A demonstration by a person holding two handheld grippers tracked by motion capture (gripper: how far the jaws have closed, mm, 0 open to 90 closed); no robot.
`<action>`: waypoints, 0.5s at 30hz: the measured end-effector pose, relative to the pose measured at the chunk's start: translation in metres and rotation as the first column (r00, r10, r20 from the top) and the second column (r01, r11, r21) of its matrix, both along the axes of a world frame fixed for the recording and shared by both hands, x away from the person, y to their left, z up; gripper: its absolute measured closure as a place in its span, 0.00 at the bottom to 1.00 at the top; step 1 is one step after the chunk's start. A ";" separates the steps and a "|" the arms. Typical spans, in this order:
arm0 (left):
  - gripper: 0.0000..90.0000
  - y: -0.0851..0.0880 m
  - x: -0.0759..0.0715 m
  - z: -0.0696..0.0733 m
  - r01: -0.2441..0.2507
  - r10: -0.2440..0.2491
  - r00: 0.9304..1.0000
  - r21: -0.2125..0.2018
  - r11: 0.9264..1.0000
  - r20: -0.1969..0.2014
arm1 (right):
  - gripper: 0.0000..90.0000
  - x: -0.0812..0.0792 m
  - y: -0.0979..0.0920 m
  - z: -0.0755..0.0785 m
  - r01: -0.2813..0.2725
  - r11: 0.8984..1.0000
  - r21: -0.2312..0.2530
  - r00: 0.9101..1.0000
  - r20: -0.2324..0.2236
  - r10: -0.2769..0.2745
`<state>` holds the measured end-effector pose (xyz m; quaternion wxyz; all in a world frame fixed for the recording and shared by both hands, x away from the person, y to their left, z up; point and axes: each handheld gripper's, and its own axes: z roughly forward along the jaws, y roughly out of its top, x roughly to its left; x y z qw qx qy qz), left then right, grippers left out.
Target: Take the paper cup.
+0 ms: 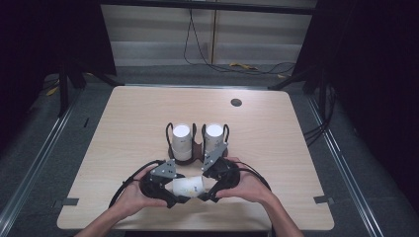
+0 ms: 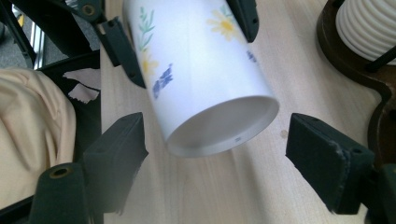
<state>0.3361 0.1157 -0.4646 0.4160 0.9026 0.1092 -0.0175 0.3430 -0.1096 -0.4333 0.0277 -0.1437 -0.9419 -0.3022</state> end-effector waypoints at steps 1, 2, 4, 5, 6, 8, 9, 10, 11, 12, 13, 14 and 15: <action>0.28 0.000 0.000 0.000 0.002 -0.002 1.000 -0.004 1.000 0.002 | 0.22 0.000 0.000 0.000 0.005 1.000 0.001 1.000 -0.005 -0.005; 0.28 -0.001 -0.001 0.000 0.002 -0.002 1.000 -0.005 1.000 -0.002 | 0.23 0.000 0.000 0.000 0.001 1.000 0.006 1.000 -0.001 -0.001; 0.28 -0.001 -0.001 0.000 0.002 -0.002 1.000 -0.005 1.000 -0.004 | 0.23 0.000 0.000 0.000 -0.001 1.000 0.010 1.000 0.002 0.001; 0.28 -0.001 -0.001 0.000 0.002 -0.002 1.000 -0.008 1.000 -0.003 | 0.23 0.000 0.000 0.000 -0.003 1.000 0.015 1.000 0.002 0.003; 0.28 -0.001 -0.001 0.000 0.000 0.000 1.000 -0.009 1.000 0.000 | 0.24 0.000 0.000 0.000 -0.005 1.000 0.025 1.000 -0.004 0.005; 0.28 -0.001 -0.001 0.000 0.005 -0.005 1.000 -0.009 1.000 0.013 | 0.24 0.000 0.000 -0.001 -0.014 1.000 0.027 1.000 0.002 0.014; 0.28 -0.002 -0.001 0.001 0.006 -0.006 1.000 -0.010 1.000 0.010 | 0.24 0.000 0.000 -0.001 -0.017 1.000 0.026 1.000 0.000 0.017; 0.28 -0.002 -0.001 0.001 0.006 -0.006 1.000 -0.010 1.000 0.010 | 0.24 0.000 0.000 -0.001 -0.017 1.000 0.026 1.000 0.000 0.017; 0.28 -0.002 -0.001 0.000 0.011 -0.011 1.000 -0.009 1.000 0.010 | 0.24 -0.001 0.002 -0.002 -0.019 1.000 0.022 1.000 0.000 0.019; 0.28 -0.002 -0.002 0.000 0.013 -0.013 1.000 -0.010 1.000 0.010 | 0.24 -0.001 0.002 -0.002 -0.019 1.000 0.022 1.000 0.000 0.019; 0.28 -0.003 -0.002 0.000 0.014 -0.014 1.000 -0.010 1.000 0.009 | 0.25 -0.002 0.003 -0.003 -0.028 0.999 0.025 1.000 -0.001 0.028; 0.28 -0.003 -0.002 0.000 0.014 -0.014 1.000 -0.010 1.000 0.009 | 0.26 -0.002 0.003 -0.003 -0.034 0.999 0.028 0.999 -0.004 0.034; 0.28 -0.003 -0.002 0.000 0.026 -0.026 1.000 -0.006 1.000 0.013 | 0.26 -0.002 0.004 -0.003 -0.040 0.999 0.026 0.999 -0.004 0.041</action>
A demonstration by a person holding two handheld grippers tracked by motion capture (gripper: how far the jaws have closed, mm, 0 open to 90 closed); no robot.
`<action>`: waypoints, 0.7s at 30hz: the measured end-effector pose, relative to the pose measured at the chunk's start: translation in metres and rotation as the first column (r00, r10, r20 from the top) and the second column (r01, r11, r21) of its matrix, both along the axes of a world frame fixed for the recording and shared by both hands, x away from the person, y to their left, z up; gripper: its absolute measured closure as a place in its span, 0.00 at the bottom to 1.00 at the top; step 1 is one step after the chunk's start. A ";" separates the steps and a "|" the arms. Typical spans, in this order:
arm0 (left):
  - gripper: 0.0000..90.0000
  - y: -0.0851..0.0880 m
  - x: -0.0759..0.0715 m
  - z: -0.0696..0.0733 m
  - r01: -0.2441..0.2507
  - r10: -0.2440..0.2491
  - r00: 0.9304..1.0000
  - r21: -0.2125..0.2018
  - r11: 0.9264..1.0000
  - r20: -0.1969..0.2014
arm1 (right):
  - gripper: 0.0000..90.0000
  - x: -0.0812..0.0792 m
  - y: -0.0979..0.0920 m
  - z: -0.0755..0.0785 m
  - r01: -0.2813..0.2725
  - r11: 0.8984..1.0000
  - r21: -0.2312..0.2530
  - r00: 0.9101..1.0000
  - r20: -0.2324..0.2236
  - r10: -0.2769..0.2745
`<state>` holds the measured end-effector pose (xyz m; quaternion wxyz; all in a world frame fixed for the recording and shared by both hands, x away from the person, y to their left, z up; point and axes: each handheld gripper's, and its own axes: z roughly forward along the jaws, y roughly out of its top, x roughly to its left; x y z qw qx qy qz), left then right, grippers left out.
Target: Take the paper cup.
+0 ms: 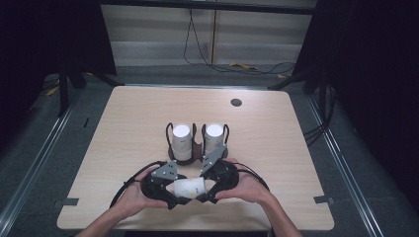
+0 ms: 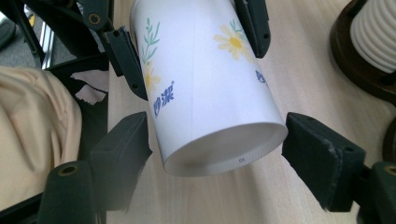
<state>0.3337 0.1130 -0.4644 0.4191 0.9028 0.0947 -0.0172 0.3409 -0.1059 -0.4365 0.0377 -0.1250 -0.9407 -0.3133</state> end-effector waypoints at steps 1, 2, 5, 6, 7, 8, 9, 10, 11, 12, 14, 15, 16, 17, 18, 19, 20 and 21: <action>0.28 -0.001 -0.001 -0.001 -0.002 0.002 1.000 -0.009 1.000 -0.002 | 0.27 0.000 0.001 0.000 -0.002 1.000 0.000 1.000 0.001 0.002; 0.28 -0.001 -0.001 0.000 0.007 -0.007 1.000 0.003 1.000 -0.001 | 0.30 -0.001 0.001 -0.001 -0.004 1.000 0.000 1.000 0.000 0.004; 0.28 -0.002 -0.001 -0.001 0.017 -0.017 1.000 0.013 1.000 0.003 | 0.33 -0.001 0.002 -0.002 -0.026 1.000 0.004 1.000 0.000 0.026; 0.28 -0.002 -0.001 -0.001 0.017 -0.017 1.000 0.013 1.000 0.003 | 0.34 -0.001 0.002 -0.002 -0.028 1.000 0.004 1.000 0.003 0.028; 0.28 -0.003 -0.001 -0.001 0.023 -0.023 1.000 0.018 1.000 0.007 | 0.34 -0.001 0.002 -0.002 -0.028 1.000 0.004 1.000 0.003 0.028; 0.29 -0.003 -0.001 -0.001 0.023 -0.023 1.000 0.019 1.000 0.005 | 0.35 -0.002 0.003 -0.002 -0.038 0.999 0.001 0.999 0.006 0.038; 0.29 -0.002 -0.001 -0.001 0.026 -0.027 1.000 0.020 0.999 0.006 | 0.36 -0.002 0.003 -0.002 -0.038 0.999 0.004 0.999 0.004 0.038; 0.29 -0.002 -0.001 -0.001 0.029 -0.029 1.000 0.019 0.999 0.007 | 0.36 -0.003 0.003 -0.002 -0.044 0.999 0.004 0.999 0.003 0.044; 0.29 -0.002 -0.002 -0.001 0.026 -0.026 1.000 0.017 1.000 0.006 | 0.37 -0.003 0.002 -0.002 -0.049 0.999 0.003 0.999 0.006 0.049; 0.28 -0.002 -0.002 -0.001 0.026 -0.026 1.000 0.017 1.000 0.006 | 0.37 -0.003 0.002 -0.002 -0.049 0.999 0.003 0.999 0.006 0.049; 0.28 -0.001 -0.002 -0.002 0.023 -0.023 1.000 -0.002 1.000 0.002 | 0.38 -0.003 0.002 -0.001 -0.051 0.999 0.005 0.999 0.009 0.051; 0.28 -0.001 -0.001 -0.001 0.029 -0.029 1.000 0.001 1.000 0.007 | 0.39 -0.003 0.001 -0.001 -0.055 0.998 0.010 0.998 0.008 0.055; 0.26 0.000 -0.002 -0.002 0.023 -0.023 1.000 -0.008 1.000 0.015 | 0.40 -0.003 0.001 0.000 -0.064 0.998 0.017 0.998 0.008 0.064; 0.25 0.000 -0.003 -0.003 0.024 -0.024 1.000 -0.013 1.000 0.010 | 0.40 -0.003 0.000 0.000 -0.067 0.998 0.022 0.998 0.007 0.067; 0.25 0.000 -0.003 -0.003 0.024 -0.024 1.000 -0.012 1.000 0.007 | 0.41 -0.004 0.000 0.000 -0.069 0.997 0.025 0.998 0.004 0.069; 0.25 0.000 -0.003 -0.003 0.024 -0.024 1.000 -0.012 1.000 0.007 | 0.41 -0.004 0.000 0.001 -0.077 0.997 0.026 0.997 0.009 0.077; 0.24 0.001 -0.002 -0.003 0.023 -0.023 1.000 -0.012 1.000 0.011 | 0.41 -0.004 0.000 0.001 -0.071 0.997 0.025 0.997 0.008 0.071; 0.24 0.001 -0.002 -0.003 0.023 -0.023 1.000 -0.012 1.000 0.011 | 0.41 -0.004 0.000 0.001 -0.071 0.997 0.025 0.997 0.008 0.071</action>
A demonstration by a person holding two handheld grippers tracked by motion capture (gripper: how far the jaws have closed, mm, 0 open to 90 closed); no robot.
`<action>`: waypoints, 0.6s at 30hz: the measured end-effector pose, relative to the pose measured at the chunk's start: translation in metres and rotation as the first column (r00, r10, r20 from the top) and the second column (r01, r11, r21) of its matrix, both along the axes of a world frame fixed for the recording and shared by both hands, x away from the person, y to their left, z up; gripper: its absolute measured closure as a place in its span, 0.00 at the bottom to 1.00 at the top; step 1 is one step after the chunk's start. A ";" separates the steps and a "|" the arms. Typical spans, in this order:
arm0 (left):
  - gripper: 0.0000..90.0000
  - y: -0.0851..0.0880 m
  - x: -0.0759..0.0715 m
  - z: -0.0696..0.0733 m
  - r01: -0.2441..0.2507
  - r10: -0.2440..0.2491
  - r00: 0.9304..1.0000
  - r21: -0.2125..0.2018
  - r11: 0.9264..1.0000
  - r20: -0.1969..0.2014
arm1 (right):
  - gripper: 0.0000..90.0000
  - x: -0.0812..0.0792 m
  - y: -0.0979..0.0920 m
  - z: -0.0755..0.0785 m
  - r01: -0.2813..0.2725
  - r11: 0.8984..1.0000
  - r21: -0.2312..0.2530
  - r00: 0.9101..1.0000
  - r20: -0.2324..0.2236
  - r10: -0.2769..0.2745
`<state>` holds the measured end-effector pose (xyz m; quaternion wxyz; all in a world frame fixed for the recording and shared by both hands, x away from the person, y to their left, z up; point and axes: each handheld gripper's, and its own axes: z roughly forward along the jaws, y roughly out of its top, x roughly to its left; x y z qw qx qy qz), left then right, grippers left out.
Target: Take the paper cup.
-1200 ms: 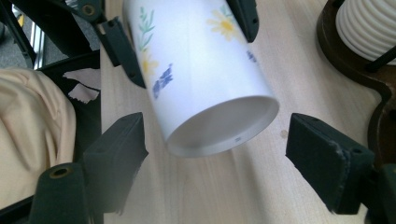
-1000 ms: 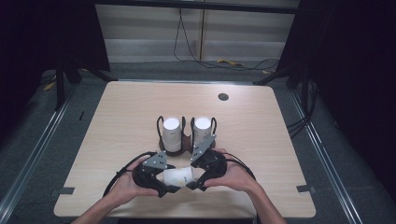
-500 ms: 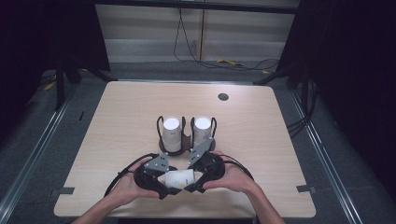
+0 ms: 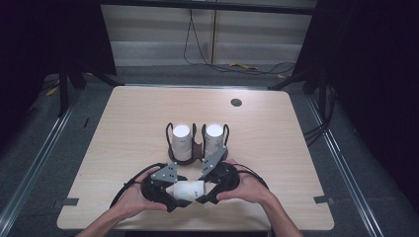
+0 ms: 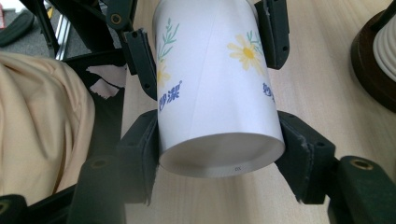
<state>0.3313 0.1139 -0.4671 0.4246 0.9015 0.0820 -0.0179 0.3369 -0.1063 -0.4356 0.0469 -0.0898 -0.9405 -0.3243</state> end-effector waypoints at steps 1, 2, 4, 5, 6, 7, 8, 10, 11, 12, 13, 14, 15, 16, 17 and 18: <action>0.22 0.001 0.001 0.000 -0.008 0.008 1.000 0.006 1.000 -0.016 | 0.41 0.000 0.000 0.001 -0.005 1.000 0.005 1.000 0.004 0.005; 0.20 0.001 0.001 -0.001 -0.016 0.016 1.000 0.003 1.000 -0.020 | 0.41 0.000 0.000 0.001 0.000 1.000 0.009 1.000 0.002 0.000; 0.19 0.001 0.001 -0.001 -0.028 0.028 0.999 0.005 1.000 -0.029 | 0.41 0.000 -0.001 0.002 -0.001 1.000 0.011 1.000 0.001 0.001; 0.19 0.001 0.001 -0.001 -0.037 0.037 0.999 0.004 0.999 -0.040 | 0.42 0.000 -0.002 0.003 0.003 1.000 0.023 1.000 0.012 -0.003; 0.19 0.001 0.001 -0.001 -0.037 0.037 0.999 0.004 0.999 -0.040 | 0.42 0.000 -0.002 0.003 0.003 1.000 0.023 1.000 0.012 -0.003; 0.18 0.001 0.001 -0.001 -0.046 0.046 0.997 -0.004 0.999 -0.056 | 0.42 0.000 -0.004 0.004 0.009 0.999 0.033 1.000 0.010 -0.010; 0.18 0.002 0.002 -0.001 -0.052 0.052 0.997 -0.003 0.999 -0.062 | 0.42 0.001 -0.005 0.005 0.015 0.999 0.040 1.000 0.016 -0.015; 0.18 0.004 0.003 -0.002 -0.064 0.063 0.995 -0.016 0.998 -0.073 | 0.42 0.001 -0.008 0.006 0.023 0.998 0.052 1.000 0.016 -0.023; 0.18 0.005 0.004 -0.003 -0.068 0.067 0.995 -0.015 0.998 -0.076 | 0.42 0.002 -0.009 0.006 0.029 0.998 0.059 0.999 0.013 -0.030; 0.18 0.006 0.005 -0.003 -0.077 0.075 0.994 -0.024 0.997 -0.078 | 0.42 0.002 -0.010 0.007 0.037 0.997 0.063 0.999 0.011 -0.037; 0.18 0.008 0.005 -0.004 -0.083 0.080 0.994 -0.031 0.996 -0.080 | 0.42 0.002 -0.011 0.007 0.042 0.997 0.069 0.999 0.017 -0.043; 0.18 0.008 0.005 -0.004 -0.083 0.080 0.994 -0.031 0.996 -0.080 | 0.42 0.002 -0.011 0.007 0.042 0.997 0.069 0.999 0.017 -0.043; 0.18 0.010 0.006 -0.004 -0.095 0.092 0.991 -0.035 0.995 -0.092 | 0.42 0.003 -0.013 0.008 0.060 0.995 0.081 0.998 0.014 -0.061; 0.18 0.011 0.007 -0.003 -0.095 0.092 0.992 -0.033 0.995 -0.086 | 0.42 0.003 -0.014 0.008 0.069 0.994 0.085 0.997 0.019 -0.070; 0.18 0.011 0.007 -0.003 -0.095 0.092 0.992 -0.033 0.995 -0.086 | 0.42 0.003 -0.014 0.009 0.078 0.993 0.093 0.997 0.017 -0.080; 0.18 0.011 0.006 -0.003 -0.098 0.093 0.992 -0.045 0.994 -0.090 | 0.42 0.003 -0.014 0.009 0.078 0.993 0.093 0.997 0.017 -0.080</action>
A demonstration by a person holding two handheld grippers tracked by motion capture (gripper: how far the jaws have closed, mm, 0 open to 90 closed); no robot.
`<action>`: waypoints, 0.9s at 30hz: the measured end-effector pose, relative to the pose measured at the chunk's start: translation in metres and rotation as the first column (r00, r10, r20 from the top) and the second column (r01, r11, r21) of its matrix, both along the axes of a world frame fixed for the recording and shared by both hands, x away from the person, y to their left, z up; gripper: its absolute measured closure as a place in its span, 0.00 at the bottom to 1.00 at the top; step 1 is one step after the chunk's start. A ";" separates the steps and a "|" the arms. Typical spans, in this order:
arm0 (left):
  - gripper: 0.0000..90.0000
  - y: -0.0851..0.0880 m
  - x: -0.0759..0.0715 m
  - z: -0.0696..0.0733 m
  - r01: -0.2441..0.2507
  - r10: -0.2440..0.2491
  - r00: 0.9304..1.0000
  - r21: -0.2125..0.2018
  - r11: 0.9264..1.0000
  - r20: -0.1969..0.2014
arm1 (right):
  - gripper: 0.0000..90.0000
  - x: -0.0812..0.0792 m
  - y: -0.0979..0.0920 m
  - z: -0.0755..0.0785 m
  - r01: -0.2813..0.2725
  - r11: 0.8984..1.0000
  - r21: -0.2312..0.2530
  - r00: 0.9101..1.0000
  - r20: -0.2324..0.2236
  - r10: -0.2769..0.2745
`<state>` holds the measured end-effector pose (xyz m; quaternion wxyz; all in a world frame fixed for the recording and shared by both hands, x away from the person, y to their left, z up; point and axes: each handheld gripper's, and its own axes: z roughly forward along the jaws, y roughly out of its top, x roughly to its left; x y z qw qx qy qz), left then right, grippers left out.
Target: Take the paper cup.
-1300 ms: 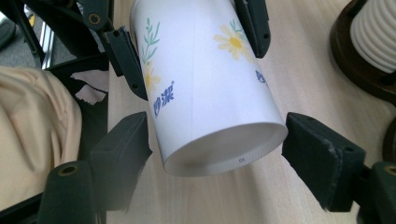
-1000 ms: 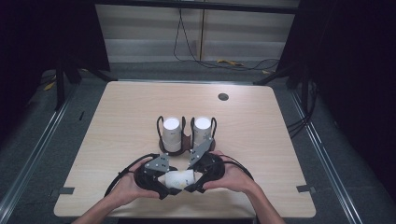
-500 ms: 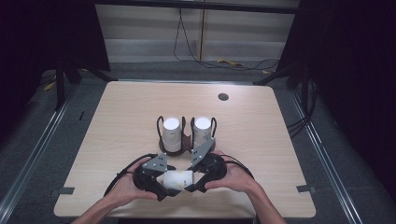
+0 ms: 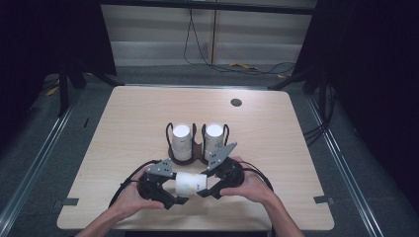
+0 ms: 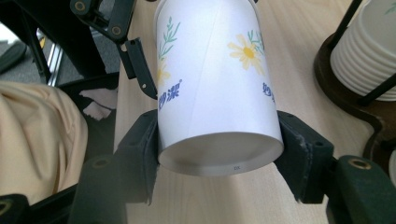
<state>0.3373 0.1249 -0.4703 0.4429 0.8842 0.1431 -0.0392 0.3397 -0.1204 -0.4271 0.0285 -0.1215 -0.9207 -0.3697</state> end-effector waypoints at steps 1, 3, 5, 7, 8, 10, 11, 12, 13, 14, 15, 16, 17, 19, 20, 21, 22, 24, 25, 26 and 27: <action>0.18 0.001 0.000 0.001 -0.001 0.001 1.000 -0.009 1.000 0.002 | 0.42 0.000 -0.001 0.000 -0.002 1.000 0.007 1.000 -0.003 0.002; 0.18 0.002 0.000 0.002 -0.003 0.003 1.000 -0.023 1.000 -0.002 | 0.42 0.001 -0.002 0.000 0.010 1.000 0.029 1.000 -0.004 -0.009; 0.18 0.003 0.001 0.002 -0.003 0.003 1.000 -0.027 1.000 -0.004 | 0.42 0.002 -0.004 0.000 0.024 0.999 0.045 1.000 -0.005 -0.024; 0.18 0.004 0.001 0.002 -0.004 0.004 1.000 -0.041 0.999 -0.006 | 0.42 0.002 -0.005 0.000 0.042 0.997 0.063 0.999 -0.006 -0.042; 0.18 0.004 0.001 0.002 -0.004 0.004 1.000 -0.041 0.999 -0.006 | 0.42 0.002 -0.006 0.000 0.049 0.996 0.068 0.999 -0.009 -0.049; 0.18 0.005 0.003 0.002 -0.021 0.020 1.000 -0.062 0.998 -0.010 | 0.42 0.002 -0.008 0.000 0.064 0.994 0.091 0.998 -0.016 -0.063; 0.18 0.005 0.004 0.002 -0.027 0.026 0.999 -0.067 0.997 -0.018 | 0.42 0.001 -0.009 -0.001 0.066 0.993 0.099 0.998 -0.017 -0.065; 0.18 0.005 0.004 0.002 -0.027 0.026 0.999 -0.067 0.997 -0.018 | 0.42 0.001 -0.010 -0.001 0.076 0.992 0.102 0.997 -0.014 -0.075; 0.18 0.006 0.004 0.003 -0.029 0.028 0.999 -0.076 0.997 -0.020 | 0.42 0.001 -0.011 -0.002 0.085 0.990 0.112 0.996 -0.012 -0.085; 0.18 0.009 0.004 0.003 -0.036 0.035 0.999 -0.085 0.996 -0.012 | 0.42 0.000 -0.013 -0.002 0.096 0.988 0.122 0.995 -0.016 -0.094; 0.18 0.010 0.004 0.004 -0.039 0.038 0.999 -0.095 0.995 -0.010 | 0.42 0.000 -0.014 -0.003 0.107 0.985 0.136 0.994 -0.014 -0.106; 0.18 0.010 0.004 0.004 -0.039 0.038 0.999 -0.095 0.995 -0.010 | 0.42 0.001 -0.015 -0.003 0.116 0.981 0.154 0.993 -0.016 -0.115; 0.18 0.012 0.004 0.005 -0.048 0.048 0.999 -0.112 0.993 -0.003 | 0.42 0.001 -0.016 -0.003 0.124 0.979 0.164 0.992 -0.020 -0.123; 0.18 0.014 0.005 0.006 -0.059 0.059 0.998 -0.129 0.990 -0.007 | 0.42 0.002 -0.018 -0.004 0.144 0.970 0.196 0.990 -0.024 -0.142; 0.18 0.015 0.005 0.007 -0.063 0.063 0.998 -0.141 0.988 -0.009 | 0.42 0.003 -0.019 -0.004 0.146 0.966 0.214 0.989 -0.032 -0.143; 0.18 0.016 0.005 0.007 -0.068 0.068 0.998 -0.149 0.987 -0.006 | 0.42 0.004 -0.020 -0.005 0.154 0.962 0.226 0.988 -0.036 -0.150; 0.18 0.016 0.005 0.007 -0.068 0.068 0.998 -0.149 0.987 -0.006 | 0.42 0.004 -0.020 -0.005 0.154 0.962 0.226 0.988 -0.036 -0.150; 0.18 0.017 0.005 0.007 -0.080 0.080 0.997 -0.171 0.982 -0.008 | 0.42 0.004 -0.020 -0.006 0.158 0.958 0.239 0.987 -0.043 -0.152; 0.18 0.018 0.005 0.008 -0.084 0.084 0.996 -0.175 0.981 -0.007 | 0.42 0.004 -0.019 -0.007 0.161 0.956 0.246 0.987 -0.040 -0.156; 0.18 0.020 0.006 0.008 -0.096 0.095 0.995 -0.189 0.977 -0.013 | 0.42 0.003 -0.019 -0.008 0.161 0.955 0.250 0.987 -0.043 -0.155; 0.18 0.021 0.006 0.008 -0.102 0.101 0.995 -0.197 0.975 -0.013 | 0.42 0.003 -0.019 -0.009 0.164 0.953 0.254 0.986 -0.042 -0.159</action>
